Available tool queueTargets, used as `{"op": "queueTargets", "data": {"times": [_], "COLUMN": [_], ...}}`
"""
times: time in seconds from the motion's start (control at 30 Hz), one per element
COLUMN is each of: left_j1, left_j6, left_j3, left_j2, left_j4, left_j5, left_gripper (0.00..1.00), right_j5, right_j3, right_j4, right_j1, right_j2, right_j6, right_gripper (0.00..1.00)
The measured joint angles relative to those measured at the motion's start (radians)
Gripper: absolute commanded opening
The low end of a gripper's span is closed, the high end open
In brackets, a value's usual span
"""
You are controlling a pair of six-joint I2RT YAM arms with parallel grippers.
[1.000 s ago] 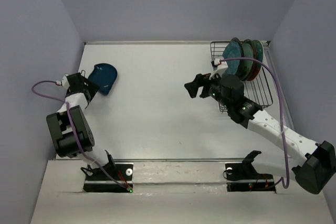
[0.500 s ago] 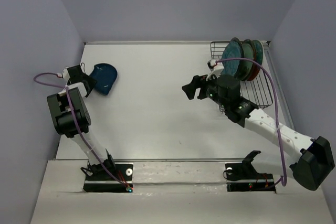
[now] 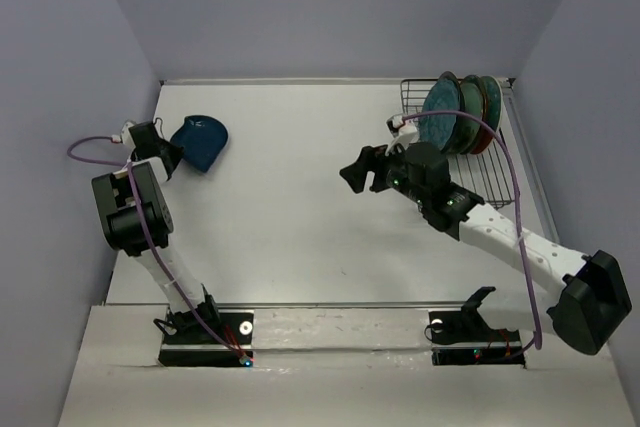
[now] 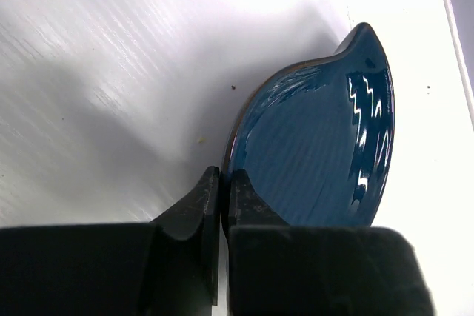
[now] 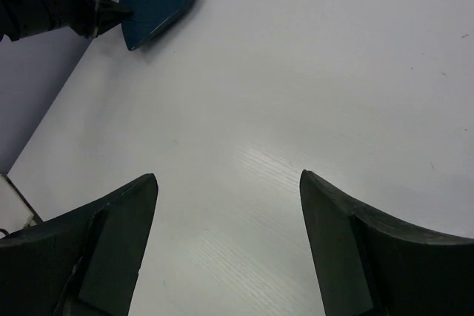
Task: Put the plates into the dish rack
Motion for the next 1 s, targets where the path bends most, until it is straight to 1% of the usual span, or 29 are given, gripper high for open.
{"op": "queueTargets", "data": {"times": [0.17,0.3,0.47,0.53,0.63,0.8,0.87,1.0], "left_j1": [-0.011,-0.049,-0.163,-0.235,-0.314,-0.411,-0.440,-0.494], "left_j6": [0.013,0.049,0.026,0.002,-0.036,-0.091,-0.098,-0.106], "left_j3": [-0.028,-0.063,-0.139,-0.164,-0.192,-0.247,-0.258,-0.268], "left_j2": [-0.046,-0.145,-0.329,-0.399,-0.470,-0.534,-0.550,-0.583], "left_j4": [-0.017,-0.079,-0.071,-0.062,-0.037,-0.018,-0.019,-0.017], "left_j5": [0.013,0.019,0.061,0.095,0.153,0.213,0.228,0.277], "left_gripper": [0.06,0.06,0.06,0.06,0.06,0.06,0.06,0.06], "right_j5": [-0.058,-0.087,-0.098,-0.098,-0.077,-0.002,0.016,0.039], "right_j3": [0.034,0.093,0.195,0.220,0.273,0.389,0.392,0.392], "right_j4": [0.004,0.003,0.009,0.011,0.001,-0.037,-0.044,-0.063], "right_j1": [0.011,0.026,0.031,0.031,0.031,0.031,0.031,0.030], "right_j2": [0.075,0.169,0.289,0.315,0.357,0.423,0.422,0.422], "right_j6": [0.042,0.097,0.166,0.182,0.190,0.184,0.185,0.185], "right_gripper": [0.85,0.87,0.88,0.93,0.96,0.96,0.96,0.92]}}
